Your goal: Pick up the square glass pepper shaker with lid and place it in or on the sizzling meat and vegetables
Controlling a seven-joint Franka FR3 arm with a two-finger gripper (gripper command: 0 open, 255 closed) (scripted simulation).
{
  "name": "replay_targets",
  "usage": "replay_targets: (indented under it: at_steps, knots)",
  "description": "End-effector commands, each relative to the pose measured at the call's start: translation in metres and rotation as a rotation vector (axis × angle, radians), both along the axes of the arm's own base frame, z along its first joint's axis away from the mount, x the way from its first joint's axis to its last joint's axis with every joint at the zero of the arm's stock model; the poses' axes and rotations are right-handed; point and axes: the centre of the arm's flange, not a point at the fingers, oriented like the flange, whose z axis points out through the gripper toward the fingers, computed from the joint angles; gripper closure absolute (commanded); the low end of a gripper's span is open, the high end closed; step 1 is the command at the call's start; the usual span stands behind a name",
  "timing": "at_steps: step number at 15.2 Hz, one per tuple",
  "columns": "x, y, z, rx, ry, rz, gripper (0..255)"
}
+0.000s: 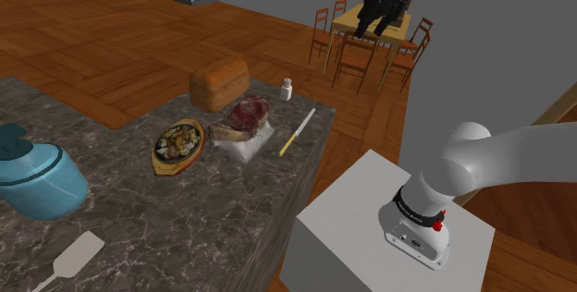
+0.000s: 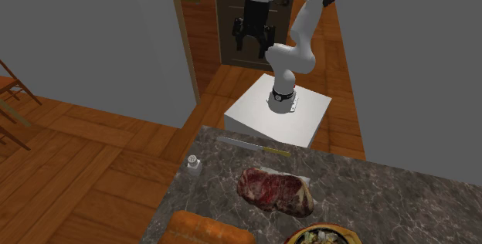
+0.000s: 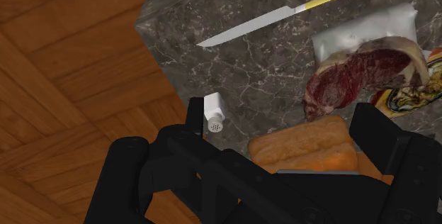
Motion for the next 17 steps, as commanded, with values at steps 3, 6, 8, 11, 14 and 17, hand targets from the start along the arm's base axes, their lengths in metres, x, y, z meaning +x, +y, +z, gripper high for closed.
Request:
replay_targets:
  at_steps: [3, 6, 8, 11, 14, 17]
  knots:
    - [0.022, -0.002, -0.016, -0.002, 0.007, -0.003, 0]
    - [0.054, -0.005, -0.04, -0.006, 0.019, -0.007, 0]
    - [0.076, -0.007, -0.056, -0.008, 0.026, -0.009, 0]
    - [0.108, -0.01, -0.081, -0.011, 0.037, -0.014, 0]
    - [0.14, -0.013, -0.106, -0.015, 0.048, -0.018, 0]
    - [0.171, -0.017, -0.131, -0.018, 0.059, -0.022, 0]
